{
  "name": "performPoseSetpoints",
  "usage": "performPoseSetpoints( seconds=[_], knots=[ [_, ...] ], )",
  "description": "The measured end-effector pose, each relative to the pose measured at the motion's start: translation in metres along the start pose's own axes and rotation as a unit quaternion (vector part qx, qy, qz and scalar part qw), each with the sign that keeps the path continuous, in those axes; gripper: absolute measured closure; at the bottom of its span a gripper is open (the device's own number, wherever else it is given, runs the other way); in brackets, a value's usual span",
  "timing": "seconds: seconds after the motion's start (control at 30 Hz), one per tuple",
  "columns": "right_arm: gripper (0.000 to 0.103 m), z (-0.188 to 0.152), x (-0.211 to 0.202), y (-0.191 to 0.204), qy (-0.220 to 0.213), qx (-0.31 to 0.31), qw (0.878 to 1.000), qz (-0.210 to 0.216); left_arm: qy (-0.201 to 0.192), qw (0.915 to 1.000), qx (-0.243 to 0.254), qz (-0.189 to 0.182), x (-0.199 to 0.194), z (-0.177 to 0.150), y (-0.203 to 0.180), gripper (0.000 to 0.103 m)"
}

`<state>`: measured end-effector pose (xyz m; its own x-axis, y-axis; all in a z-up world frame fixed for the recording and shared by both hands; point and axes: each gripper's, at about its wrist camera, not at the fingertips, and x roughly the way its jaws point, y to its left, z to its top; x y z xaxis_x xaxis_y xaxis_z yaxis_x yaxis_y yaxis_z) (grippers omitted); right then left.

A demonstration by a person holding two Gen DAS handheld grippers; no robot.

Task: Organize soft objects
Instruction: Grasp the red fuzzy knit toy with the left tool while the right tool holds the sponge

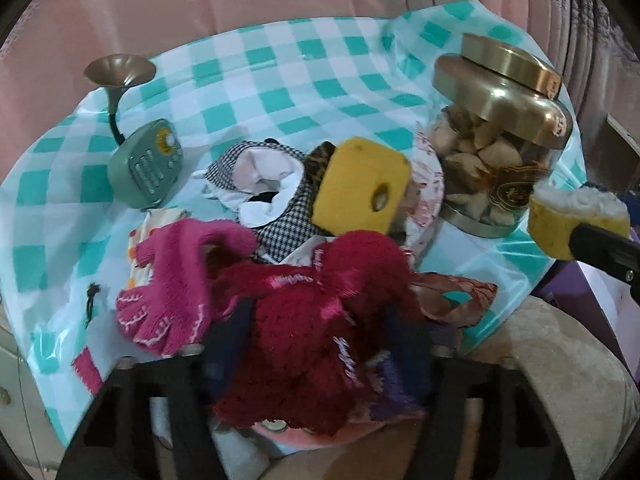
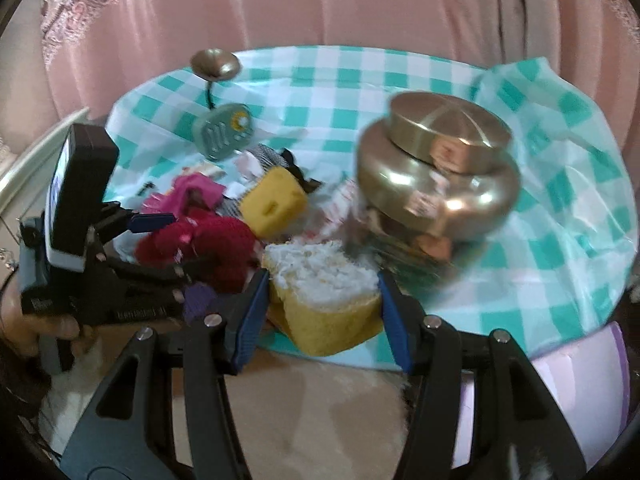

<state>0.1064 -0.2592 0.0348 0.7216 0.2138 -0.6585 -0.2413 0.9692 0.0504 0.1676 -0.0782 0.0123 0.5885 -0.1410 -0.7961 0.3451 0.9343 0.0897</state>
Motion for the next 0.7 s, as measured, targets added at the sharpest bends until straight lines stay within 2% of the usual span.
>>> performPoseSetpoints(
  seconds=[0.03, 0.2, 0.4, 0.7],
  knots=[
    [0.045, -0.002, -0.001, -0.002, 0.001, 0.001, 1.000, -0.004, -0.002, 1.0000, 0.003, 0.001, 0.000, 0.000, -0.002, 0.062],
    [0.046, -0.009, -0.007, -0.017, 0.005, 0.012, 1.000, -0.028, -0.016, 0.9997, 0.003, 0.020, -0.009, 0.001, -0.005, 0.078],
    [0.046, -0.019, -0.022, -0.029, -0.001, 0.024, 0.999, -0.048, -0.045, 0.9981, -0.011, 0.042, -0.034, 0.001, -0.008, 0.079],
    [0.046, -0.030, -0.039, -0.045, -0.005, 0.035, 0.996, -0.081, -0.067, 0.9959, -0.023, 0.056, -0.064, 0.000, -0.017, 0.079]
  ],
)
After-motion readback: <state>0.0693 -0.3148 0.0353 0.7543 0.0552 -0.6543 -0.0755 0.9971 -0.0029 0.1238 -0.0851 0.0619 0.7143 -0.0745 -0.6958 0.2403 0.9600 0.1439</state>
